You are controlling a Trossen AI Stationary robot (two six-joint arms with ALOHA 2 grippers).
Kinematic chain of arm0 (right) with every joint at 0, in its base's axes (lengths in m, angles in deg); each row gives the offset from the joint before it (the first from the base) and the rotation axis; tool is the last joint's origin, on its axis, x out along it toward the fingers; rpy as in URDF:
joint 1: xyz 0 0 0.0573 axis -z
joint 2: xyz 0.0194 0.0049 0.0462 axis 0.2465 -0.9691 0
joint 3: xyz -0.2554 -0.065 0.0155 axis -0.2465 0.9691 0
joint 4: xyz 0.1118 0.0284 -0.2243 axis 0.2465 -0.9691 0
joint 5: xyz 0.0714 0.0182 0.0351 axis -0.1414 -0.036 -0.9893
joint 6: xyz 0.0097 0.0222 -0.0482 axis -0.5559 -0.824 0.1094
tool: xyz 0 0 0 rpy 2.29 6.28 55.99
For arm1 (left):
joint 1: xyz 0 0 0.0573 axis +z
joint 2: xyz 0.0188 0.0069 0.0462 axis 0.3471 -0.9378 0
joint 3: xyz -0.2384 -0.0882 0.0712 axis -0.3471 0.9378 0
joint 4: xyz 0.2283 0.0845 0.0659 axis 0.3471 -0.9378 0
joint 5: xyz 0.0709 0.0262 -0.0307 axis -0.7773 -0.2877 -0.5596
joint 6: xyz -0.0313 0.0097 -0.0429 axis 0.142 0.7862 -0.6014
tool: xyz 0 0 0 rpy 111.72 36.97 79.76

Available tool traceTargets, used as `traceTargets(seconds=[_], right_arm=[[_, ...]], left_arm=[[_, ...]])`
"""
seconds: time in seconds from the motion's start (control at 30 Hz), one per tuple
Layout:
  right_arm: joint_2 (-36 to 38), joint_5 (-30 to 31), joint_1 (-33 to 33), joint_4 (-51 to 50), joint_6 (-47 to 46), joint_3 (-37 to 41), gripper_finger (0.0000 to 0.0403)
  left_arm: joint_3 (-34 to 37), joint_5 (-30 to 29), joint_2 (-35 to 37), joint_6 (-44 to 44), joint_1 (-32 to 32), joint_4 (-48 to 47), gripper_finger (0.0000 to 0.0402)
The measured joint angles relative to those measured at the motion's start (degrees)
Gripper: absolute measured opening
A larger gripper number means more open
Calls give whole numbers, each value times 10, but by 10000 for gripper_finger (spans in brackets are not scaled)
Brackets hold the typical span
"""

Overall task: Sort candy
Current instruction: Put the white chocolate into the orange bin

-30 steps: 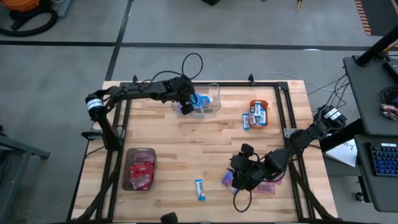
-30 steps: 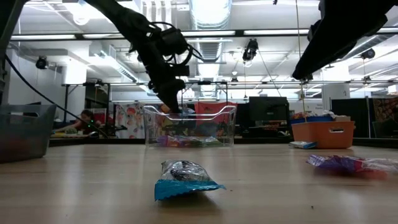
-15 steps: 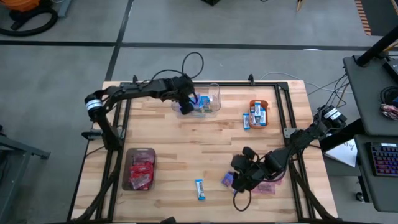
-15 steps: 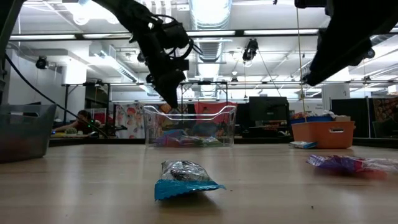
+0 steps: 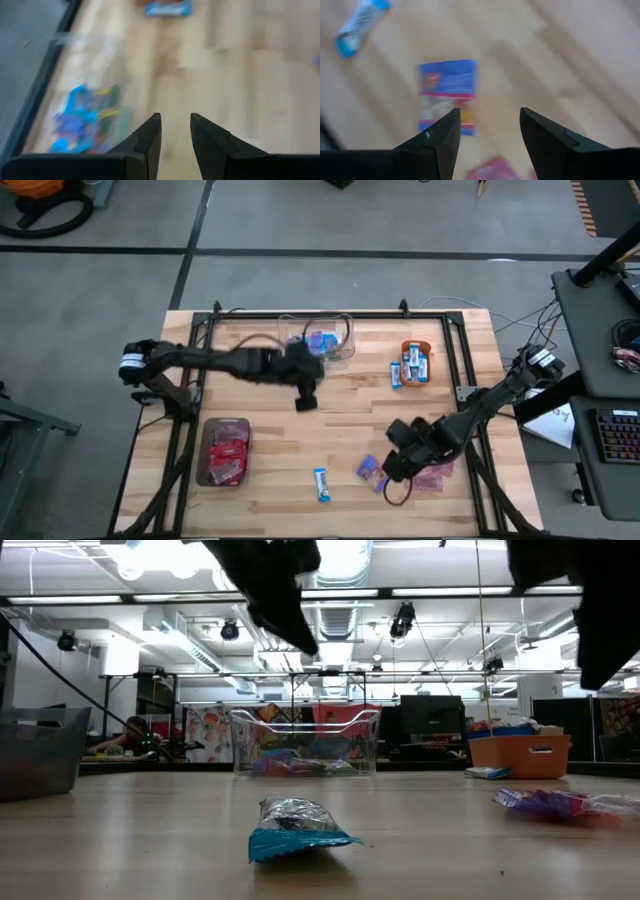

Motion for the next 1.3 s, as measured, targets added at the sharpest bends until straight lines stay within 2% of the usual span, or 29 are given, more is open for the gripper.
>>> traceTargets(seconds=[0.13,0.3,0.57,0.7,0.8,1.0,1.13,1.3], right_arm=[[9,19,28,-57,-24,0,194],[24,34,101,-62,62,0,194],[23,6,263,-71,175,0,194],[16,-3,320,-96,235,0,194],[8,-1,346,-103,348,0,194],[-19,30,346,-102,686,0,194],[-42,49,347,-101,784,0,194],[-83,97,356,-99,822,1,194]], left_arm=[[18,-27,5,0,-75,46,88],[50,-113,9,10,-143,83,88],[99,-121,17,-28,-190,94,88],[136,-121,41,-32,-195,130,88],[164,-122,70,-32,-195,159,88],[226,-122,143,-31,-195,223,88],[265,-121,186,-34,-196,274,88],[309,-120,215,-15,-196,374,88]])
